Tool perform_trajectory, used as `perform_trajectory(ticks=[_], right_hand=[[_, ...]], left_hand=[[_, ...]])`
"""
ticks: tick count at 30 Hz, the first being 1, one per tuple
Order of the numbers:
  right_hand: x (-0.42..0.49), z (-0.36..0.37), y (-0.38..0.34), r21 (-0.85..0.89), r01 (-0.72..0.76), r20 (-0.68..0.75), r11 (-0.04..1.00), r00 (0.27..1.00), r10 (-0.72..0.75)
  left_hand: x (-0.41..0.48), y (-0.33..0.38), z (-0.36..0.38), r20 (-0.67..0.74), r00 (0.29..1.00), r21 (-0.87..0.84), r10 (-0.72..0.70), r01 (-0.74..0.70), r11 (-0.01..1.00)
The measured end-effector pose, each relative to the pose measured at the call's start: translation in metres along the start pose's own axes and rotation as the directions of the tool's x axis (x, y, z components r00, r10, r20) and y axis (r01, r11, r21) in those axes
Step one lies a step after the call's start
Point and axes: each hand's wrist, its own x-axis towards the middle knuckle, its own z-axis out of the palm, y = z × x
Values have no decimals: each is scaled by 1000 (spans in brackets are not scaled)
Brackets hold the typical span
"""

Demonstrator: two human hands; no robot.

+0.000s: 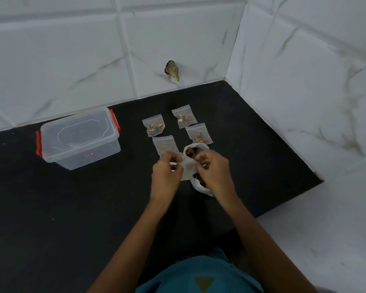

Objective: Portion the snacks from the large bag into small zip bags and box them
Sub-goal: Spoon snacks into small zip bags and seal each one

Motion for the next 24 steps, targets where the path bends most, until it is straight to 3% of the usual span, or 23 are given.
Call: perform_trajectory(ticks=[3, 5, 8, 11, 13, 17, 24], right_hand=[[3, -7, 1, -8, -45, -30, 999, 999, 44], [3, -8, -1, -13, -67, -15, 998, 998, 67], [4, -11, -3, 55, -86, -1, 995, 996, 87], [6, -16, -6, 143, -115, 15, 983, 993, 114], [7, -18, -8, 156, -128, 34, 979, 992, 125], [8, -18, -10, 163, -107, 45, 981, 994, 101], [12, -21, -10, 195, -125, 108, 973, 989, 105]], left_hand=[[0, -2, 0, -41, 998, 158, 53, -46, 986], [0, 1, 1, -42, 992, 145, 120, -113, 983], [3, 0, 0, 90, 953, 35, 290, -294, 955], [4, -4, -2, 239, 923, -67, 300, -293, 954], [7, -8, 0, 283, 904, -23, 319, -326, 945], [13, -11, 10, 253, 900, 63, 355, -382, 922], [19, -19, 7, 215, 889, -63, 405, -401, 914]])
